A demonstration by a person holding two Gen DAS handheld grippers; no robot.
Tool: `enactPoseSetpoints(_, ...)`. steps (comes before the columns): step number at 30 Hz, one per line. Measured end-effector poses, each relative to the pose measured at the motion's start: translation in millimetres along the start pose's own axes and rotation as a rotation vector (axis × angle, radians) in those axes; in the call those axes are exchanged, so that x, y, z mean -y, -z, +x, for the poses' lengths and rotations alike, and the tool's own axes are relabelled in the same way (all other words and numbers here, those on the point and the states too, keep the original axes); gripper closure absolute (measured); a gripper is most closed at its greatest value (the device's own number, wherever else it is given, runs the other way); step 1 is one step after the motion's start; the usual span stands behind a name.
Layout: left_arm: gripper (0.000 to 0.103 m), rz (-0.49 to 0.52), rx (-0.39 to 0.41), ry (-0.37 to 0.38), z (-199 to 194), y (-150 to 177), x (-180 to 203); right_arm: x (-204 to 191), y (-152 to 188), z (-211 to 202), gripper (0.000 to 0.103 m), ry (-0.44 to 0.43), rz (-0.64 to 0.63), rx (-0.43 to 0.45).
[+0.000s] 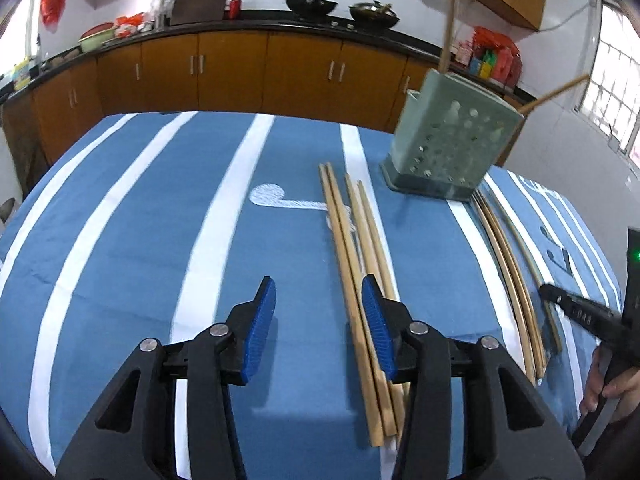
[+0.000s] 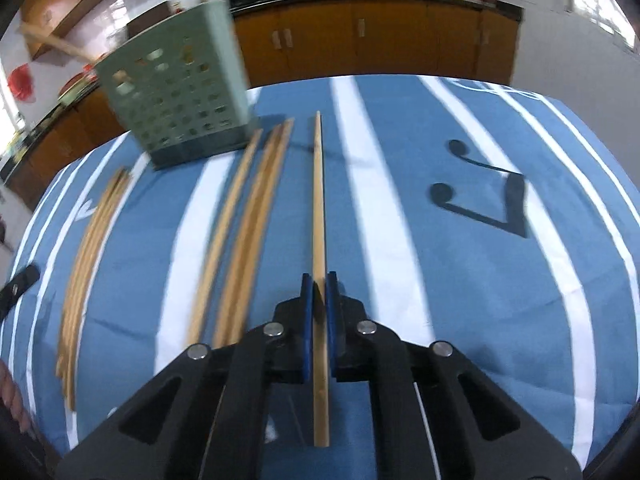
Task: Organize utensils
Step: 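Close the right tool on another chopstick while the left tool grasps one too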
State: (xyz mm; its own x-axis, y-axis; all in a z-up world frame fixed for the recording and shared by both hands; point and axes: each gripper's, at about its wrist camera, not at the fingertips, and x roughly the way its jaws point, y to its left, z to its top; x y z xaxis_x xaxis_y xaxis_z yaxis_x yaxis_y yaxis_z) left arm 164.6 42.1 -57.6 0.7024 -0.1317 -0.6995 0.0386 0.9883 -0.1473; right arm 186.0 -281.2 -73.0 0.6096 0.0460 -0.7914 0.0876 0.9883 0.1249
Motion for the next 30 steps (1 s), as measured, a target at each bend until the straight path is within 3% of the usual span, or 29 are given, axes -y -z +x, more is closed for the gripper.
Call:
enactPoseSetpoints(4,0.069,0.042,-0.030,0.006,7,6,9,15,-4,1,0.095,0.024,0.057,0.001)
enactPoseSetpoints(10,0.083,0.086,-0.089,-0.010,19,13,19,16,-3,1,0.095,0.032,0.042,0.006)
enactPoseSetpoints(18,0.085,0.125,-0.115,-0.036,28,16,29,12,-2,2,0.095,0.031,0.030,0.006)
enactPoseSetpoints(21,0.095,0.138,-0.115,-0.060,33,12,31,7,-2,3,0.094,0.024,0.004,0.007)
enactPoseSetpoints(30,0.096,0.054,-0.110,-0.052,52,-15,3,14,-14,12,0.095,0.042,0.006,0.026)
